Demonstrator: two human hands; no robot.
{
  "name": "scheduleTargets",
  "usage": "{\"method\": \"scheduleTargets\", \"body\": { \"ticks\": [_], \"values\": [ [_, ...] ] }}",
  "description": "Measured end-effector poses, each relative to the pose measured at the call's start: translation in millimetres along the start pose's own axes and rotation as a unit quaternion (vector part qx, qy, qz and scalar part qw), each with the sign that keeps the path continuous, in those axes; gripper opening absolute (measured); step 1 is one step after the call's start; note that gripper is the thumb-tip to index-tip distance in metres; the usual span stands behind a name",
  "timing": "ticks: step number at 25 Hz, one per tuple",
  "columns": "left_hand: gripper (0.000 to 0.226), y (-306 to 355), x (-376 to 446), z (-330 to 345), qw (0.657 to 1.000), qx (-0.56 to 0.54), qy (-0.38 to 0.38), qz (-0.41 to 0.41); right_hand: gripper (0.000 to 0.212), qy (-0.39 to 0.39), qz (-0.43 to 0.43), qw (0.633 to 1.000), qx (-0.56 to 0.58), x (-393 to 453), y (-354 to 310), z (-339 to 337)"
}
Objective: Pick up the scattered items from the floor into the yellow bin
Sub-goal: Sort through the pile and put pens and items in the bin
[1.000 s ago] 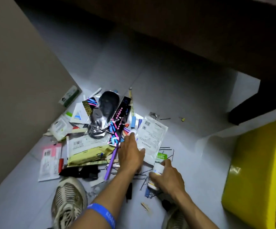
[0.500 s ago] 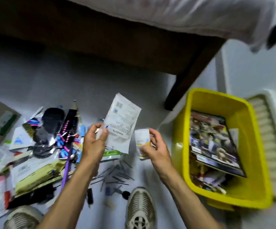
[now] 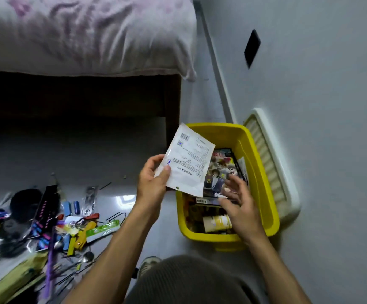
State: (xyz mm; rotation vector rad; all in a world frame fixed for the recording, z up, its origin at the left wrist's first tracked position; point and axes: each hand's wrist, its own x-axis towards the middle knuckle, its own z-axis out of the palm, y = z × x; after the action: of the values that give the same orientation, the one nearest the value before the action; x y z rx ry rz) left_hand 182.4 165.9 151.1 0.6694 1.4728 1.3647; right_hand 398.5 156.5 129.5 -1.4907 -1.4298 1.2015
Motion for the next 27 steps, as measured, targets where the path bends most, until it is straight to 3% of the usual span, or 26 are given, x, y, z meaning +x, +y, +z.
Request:
{"method": "scheduleTargets", "body": {
  "ticks": [2,4,8,12,22,27],
  "values": [
    [0.023,0,2,19,0.999,0.029,-0.024,-0.032,0.06,0.043,0.019,0.998,0.031,10,-6,1],
    [0.04,-1,4,29,0.995,0.088,-0.032,-0.047,0.06,0.054,0.015,0.996,-0.064,19,-12,6],
    [0.058,-3,1,11,0.994,0.095,0.021,-0.047,0.048,-0.018,-0.099,0.982,-0.16,25,-31,49],
    [0.052,-7,-2,-62,0.991,0.083,0.096,-0.04,0.048,-0.167,-0.139,0.958,-0.187,16,-44,130],
    [0.041,-50,-15,-268,0.949,0.073,0.294,-0.09,0.036,-0.343,-0.136,0.908,-0.2,-18,-40,321],
    [0.02,-77,-5,-366,0.878,0.114,0.456,-0.087,0.03,-0.423,-0.075,0.878,-0.213,-21,-10,412]
  ]
}}
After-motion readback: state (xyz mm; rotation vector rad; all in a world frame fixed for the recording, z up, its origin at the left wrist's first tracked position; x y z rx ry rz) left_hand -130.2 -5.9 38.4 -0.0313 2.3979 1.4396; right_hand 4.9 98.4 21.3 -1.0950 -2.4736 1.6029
